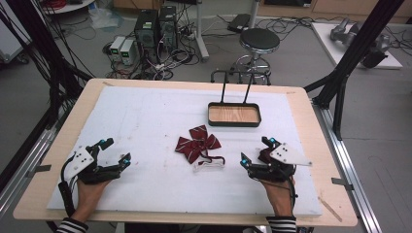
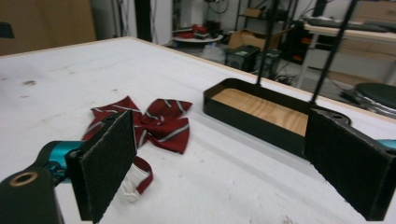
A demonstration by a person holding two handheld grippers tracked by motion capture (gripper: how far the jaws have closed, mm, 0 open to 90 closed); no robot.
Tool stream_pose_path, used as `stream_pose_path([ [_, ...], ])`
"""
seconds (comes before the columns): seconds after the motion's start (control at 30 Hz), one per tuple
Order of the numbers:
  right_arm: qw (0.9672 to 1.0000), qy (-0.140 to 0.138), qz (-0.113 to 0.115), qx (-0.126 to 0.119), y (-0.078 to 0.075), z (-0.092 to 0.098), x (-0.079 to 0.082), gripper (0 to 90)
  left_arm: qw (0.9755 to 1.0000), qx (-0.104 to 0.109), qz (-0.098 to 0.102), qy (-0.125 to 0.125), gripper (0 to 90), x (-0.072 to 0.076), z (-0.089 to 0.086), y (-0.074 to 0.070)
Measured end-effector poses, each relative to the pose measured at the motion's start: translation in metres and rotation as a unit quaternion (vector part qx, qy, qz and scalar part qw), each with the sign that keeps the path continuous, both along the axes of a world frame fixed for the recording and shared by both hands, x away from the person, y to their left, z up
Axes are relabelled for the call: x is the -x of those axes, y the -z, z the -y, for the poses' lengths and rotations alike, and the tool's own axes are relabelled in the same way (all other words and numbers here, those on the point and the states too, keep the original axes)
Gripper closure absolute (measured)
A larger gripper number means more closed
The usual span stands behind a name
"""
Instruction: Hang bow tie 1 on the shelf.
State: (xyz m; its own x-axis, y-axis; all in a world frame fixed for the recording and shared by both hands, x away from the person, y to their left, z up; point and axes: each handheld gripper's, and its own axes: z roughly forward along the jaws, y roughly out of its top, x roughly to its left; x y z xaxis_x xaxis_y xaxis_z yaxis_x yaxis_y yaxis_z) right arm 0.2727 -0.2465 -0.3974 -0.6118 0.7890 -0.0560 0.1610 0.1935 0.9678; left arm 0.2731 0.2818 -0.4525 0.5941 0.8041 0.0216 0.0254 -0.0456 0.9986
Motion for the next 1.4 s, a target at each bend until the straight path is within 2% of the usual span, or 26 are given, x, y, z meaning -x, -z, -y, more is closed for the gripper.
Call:
stream_pose_path([
  [0.07,1.0,-0.003,-0.004,0.005,-0.003,-0.002,-0.002,8.9,1.0,-0.001,0.002,0.0,14.5,0.0,0.0,0.0],
  [0.17,0.9994,-0.016,-0.008,0.028,-0.012,-0.007,-0.007,8.9,1.0,0.001,0.0,-0.001,14.5,0.0,0.0,0.0],
  [0.3,0.9978,-0.04,-0.031,0.042,-0.021,-0.017,-0.02,8.9,1.0,0.0,0.0,-0.001,14.5,0.0,0.0,0.0],
  [0.37,0.9974,-0.044,-0.035,0.046,-0.023,-0.019,-0.023,8.9,1.0,0.0,0.0,0.0,14.4,0.0,0.0,0.0],
  [0.4,0.9959,-0.054,-0.043,0.059,-0.026,-0.024,-0.029,9.0,1.0,0.0,0.0,-0.001,14.5,0.0,0.0,0.0],
  [0.5,0.9944,-0.062,-0.05,0.069,-0.029,-0.031,-0.034,9.0,1.0,-0.002,0.0,0.0,14.5,0.0,0.0,0.0],
  [0.6,0.9909,-0.082,-0.057,0.09,-0.033,-0.045,-0.043,9.0,1.0,0.0,0.0,-0.001,14.5,0.0,0.0,0.0],
  [0.63,0.9909,-0.082,-0.057,0.09,-0.033,-0.045,-0.043,9.0,1.0,0.0,-0.001,0.0,14.5,0.0,0.0,0.0],
  [0.77,0.9872,-0.099,-0.068,0.105,-0.037,-0.059,-0.052,9.0,1.0,-0.002,0.0,0.0,14.4,0.0,0.0,0.0],
  [0.83,0.9841,-0.109,-0.077,0.117,-0.04,-0.067,-0.061,9.0,1.0,-0.003,-0.001,-0.001,14.4,0.0,0.0,0.0],
  [0.93,0.9826,-0.118,-0.08,0.12,-0.041,-0.073,-0.067,9.0,1.0,0.0,-0.001,-0.001,14.5,0.0,0.0,0.0],
  [1.03,0.9789,-0.129,-0.092,0.129,-0.041,-0.081,-0.075,9.0,1.0,-0.001,-0.002,0.0,14.4,0.0,0.0,0.0],
  [1.07,0.9766,-0.137,-0.098,0.134,-0.039,-0.086,-0.08,9.0,1.0,-0.001,-0.002,0.0,14.5,0.0,0.0,0.0],
  [1.1,0.9766,-0.137,-0.098,0.134,-0.039,-0.086,-0.08,9.0,1.0,-0.001,-0.001,0.0,14.5,0.0,0.0,0.0],
  [1.2,0.9727,-0.148,-0.107,0.143,-0.035,-0.094,-0.086,9.0,1.0,-0.001,-0.002,-0.001,14.5,0.0,0.0,0.0],
  [1.23,0.9704,-0.152,-0.11,0.152,-0.034,-0.097,-0.088,9.0,1.0,-0.001,-0.001,0.0,14.5,0.0,0.0,0.0],
  [1.27,0.9651,-0.161,-0.114,0.171,-0.03,-0.102,-0.092,9.0,1.0,-0.001,-0.002,0.0,14.5,0.0,0.0,0.0],
  [1.3,0.9651,-0.161,-0.114,0.171,-0.03,-0.102,-0.092,8.9,1.0,-0.001,-0.002,0.0,14.5,0.0,0.0,0.0],
  [1.4,0.9581,-0.171,-0.129,0.19,-0.025,-0.11,-0.097,9.0,1.0,-0.001,-0.002,0.0,14.5,0.0,0.0,0.0],
])
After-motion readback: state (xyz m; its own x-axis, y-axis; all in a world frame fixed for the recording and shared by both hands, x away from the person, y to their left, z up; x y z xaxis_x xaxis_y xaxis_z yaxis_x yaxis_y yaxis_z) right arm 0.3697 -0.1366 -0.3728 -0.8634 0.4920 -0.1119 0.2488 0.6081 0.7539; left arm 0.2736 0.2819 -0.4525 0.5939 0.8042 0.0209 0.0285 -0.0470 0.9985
